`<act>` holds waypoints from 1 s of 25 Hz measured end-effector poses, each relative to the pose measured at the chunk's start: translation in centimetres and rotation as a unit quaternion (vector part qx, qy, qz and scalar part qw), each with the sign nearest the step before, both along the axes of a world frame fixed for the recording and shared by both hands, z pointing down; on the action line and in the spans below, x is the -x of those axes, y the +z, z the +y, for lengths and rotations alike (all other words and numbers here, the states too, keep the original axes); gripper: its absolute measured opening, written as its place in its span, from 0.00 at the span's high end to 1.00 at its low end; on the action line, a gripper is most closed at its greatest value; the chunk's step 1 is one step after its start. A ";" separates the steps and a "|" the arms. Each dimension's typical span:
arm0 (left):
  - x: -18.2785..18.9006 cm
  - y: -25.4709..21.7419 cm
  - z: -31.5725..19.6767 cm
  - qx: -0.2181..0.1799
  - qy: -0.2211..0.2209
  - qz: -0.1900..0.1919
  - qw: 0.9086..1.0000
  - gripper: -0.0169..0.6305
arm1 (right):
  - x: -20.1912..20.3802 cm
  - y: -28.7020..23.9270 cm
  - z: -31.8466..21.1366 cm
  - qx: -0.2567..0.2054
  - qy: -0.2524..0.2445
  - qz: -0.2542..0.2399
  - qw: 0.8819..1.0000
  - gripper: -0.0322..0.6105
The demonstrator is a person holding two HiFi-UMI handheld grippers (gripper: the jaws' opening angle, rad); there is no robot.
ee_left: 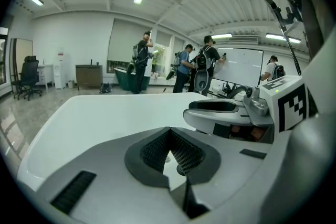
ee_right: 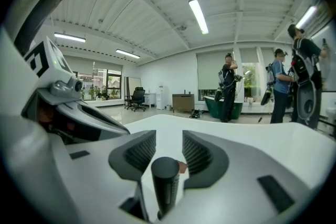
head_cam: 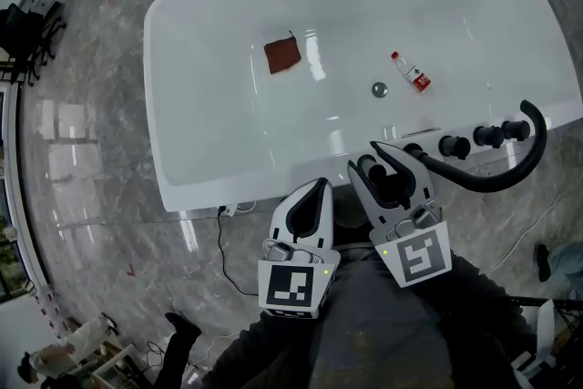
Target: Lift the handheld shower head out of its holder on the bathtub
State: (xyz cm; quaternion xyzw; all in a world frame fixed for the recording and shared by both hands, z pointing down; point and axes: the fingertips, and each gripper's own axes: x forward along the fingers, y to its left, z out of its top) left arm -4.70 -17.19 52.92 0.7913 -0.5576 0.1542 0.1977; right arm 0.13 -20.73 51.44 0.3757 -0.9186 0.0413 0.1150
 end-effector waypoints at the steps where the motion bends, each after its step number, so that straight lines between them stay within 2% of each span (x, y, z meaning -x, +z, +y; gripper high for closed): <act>1: 0.0 -0.1 -0.1 -0.001 0.002 -0.001 1.000 0.97 | 0.2 0.2 0.1 0.004 -0.006 0.005 1.000 0.73; 7: -0.3 1.1 -0.5 0.010 0.006 -0.001 1.000 0.97 | 0.0 2.1 -0.1 0.018 0.000 0.012 1.000 0.72; 13: 0.4 3.0 -0.6 0.023 0.005 -0.004 1.000 0.97 | -0.3 6.1 0.1 0.053 0.015 0.033 0.998 0.72; 15: 0.7 3.0 -0.5 0.027 0.005 -0.007 1.000 0.97 | 0.0 6.2 0.3 0.050 0.014 0.040 0.998 0.77; 25: 0.6 2.7 -0.5 0.027 0.011 -0.007 1.000 0.97 | 0.0 6.7 0.5 0.053 0.015 0.051 0.997 0.78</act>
